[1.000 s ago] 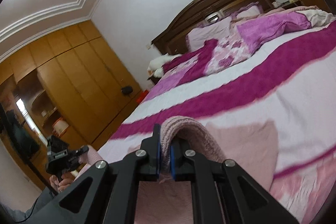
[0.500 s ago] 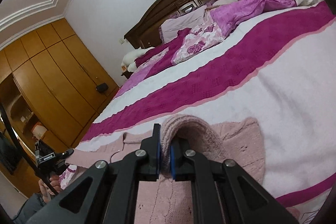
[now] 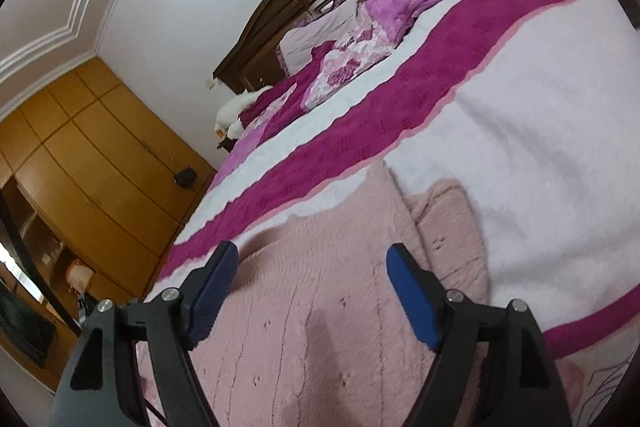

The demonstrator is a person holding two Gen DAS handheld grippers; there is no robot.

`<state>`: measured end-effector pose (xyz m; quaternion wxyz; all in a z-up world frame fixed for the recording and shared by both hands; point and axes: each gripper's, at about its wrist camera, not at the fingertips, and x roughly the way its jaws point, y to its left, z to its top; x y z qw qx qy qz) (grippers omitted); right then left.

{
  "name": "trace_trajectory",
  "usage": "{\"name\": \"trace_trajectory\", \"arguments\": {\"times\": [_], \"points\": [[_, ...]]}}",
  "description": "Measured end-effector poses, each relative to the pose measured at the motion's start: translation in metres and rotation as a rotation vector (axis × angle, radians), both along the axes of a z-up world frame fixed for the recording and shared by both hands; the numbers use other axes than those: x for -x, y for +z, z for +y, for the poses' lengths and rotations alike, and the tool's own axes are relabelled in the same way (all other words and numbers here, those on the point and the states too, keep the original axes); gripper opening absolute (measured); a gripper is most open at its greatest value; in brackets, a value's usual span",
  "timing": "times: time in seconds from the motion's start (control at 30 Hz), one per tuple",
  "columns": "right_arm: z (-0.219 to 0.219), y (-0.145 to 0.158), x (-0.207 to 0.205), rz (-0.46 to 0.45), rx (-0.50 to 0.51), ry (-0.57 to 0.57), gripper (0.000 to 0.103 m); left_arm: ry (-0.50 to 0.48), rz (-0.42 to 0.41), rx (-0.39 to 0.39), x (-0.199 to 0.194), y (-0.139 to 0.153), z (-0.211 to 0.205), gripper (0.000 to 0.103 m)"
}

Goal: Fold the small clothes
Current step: 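Lay the hem over the collar and open both grippers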

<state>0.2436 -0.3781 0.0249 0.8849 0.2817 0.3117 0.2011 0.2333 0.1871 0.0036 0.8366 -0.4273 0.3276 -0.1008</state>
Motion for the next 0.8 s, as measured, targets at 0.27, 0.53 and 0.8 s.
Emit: {"name": "trace_trajectory", "arguments": {"times": [0.27, 0.53, 0.8], "points": [[0.025, -0.002, 0.0, 0.015, 0.098, 0.059, 0.081, -0.252, 0.071, 0.011, 0.007, -0.007, -0.072, 0.015], [0.025, -0.005, 0.0, 0.024, 0.09, 0.068, 0.081, -0.103, -0.013, -0.092, -0.03, 0.017, -0.074, 0.015], [0.023, -0.004, 0.002, 0.033, 0.075, 0.071, 0.081, -0.031, -0.089, -0.156, -0.009, 0.032, -0.068, 0.021]]}}
